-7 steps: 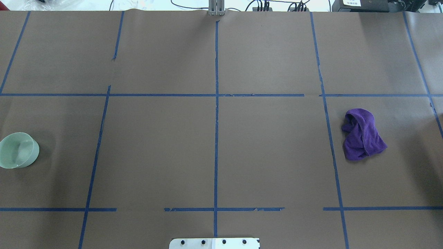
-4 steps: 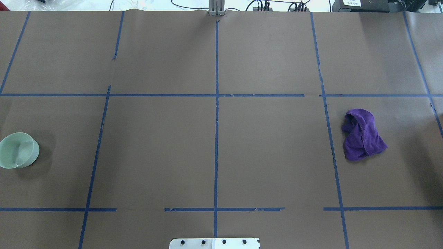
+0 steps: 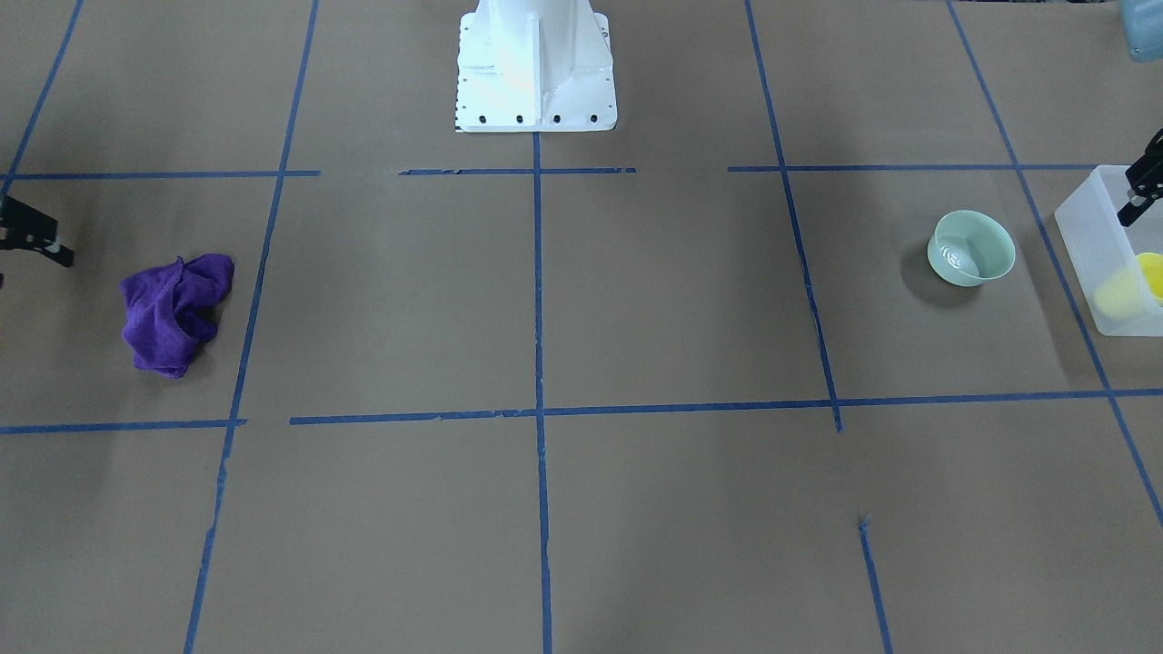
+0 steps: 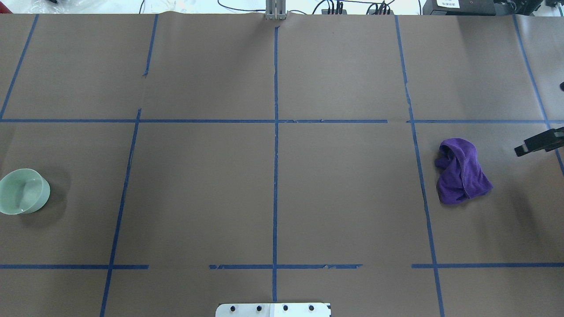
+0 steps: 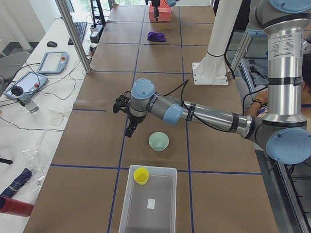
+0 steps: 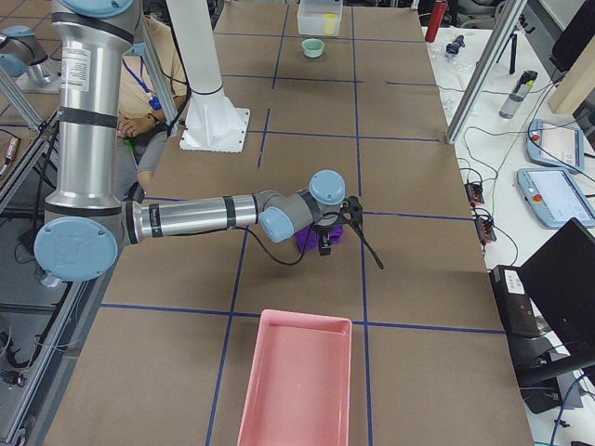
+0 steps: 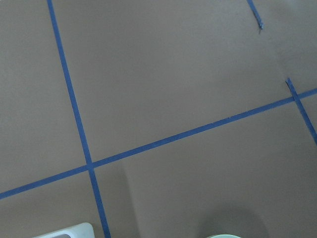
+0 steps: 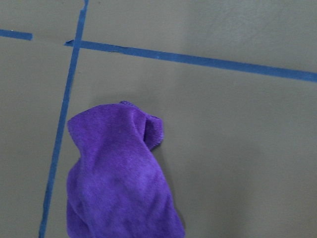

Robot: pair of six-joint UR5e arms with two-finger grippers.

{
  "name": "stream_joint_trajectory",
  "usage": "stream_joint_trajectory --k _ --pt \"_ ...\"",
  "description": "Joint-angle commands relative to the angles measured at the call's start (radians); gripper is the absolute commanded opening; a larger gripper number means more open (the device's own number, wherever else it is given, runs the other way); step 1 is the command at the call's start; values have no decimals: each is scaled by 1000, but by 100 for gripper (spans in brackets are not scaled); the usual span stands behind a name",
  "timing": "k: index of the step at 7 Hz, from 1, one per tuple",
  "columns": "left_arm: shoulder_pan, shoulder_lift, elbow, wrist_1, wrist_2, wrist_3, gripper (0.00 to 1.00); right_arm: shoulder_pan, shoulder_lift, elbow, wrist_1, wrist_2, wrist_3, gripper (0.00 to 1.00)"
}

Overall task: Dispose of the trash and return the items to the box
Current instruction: 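Reach the right gripper down to the purple cloth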

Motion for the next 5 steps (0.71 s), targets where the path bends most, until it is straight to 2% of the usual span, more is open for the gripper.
stream_joint_trajectory --k 1,2,3,4,5 --pt "19 1 4 -8 6 -16 100 -237 36 -21 201 -243 389 100" --pt "21 1 7 -8 6 -15 100 -244 63 -62 203 -287 390 98" --pt "24 5 5 -8 6 -16 100 -244 102 -111 203 -315 391 82" --pt "27 8 5 -8 6 -16 100 -242 116 -139 204 -321 390 12" --pt "29 11 5 -10 4 -16 100 -233 92 -114 239 -324 391 0"
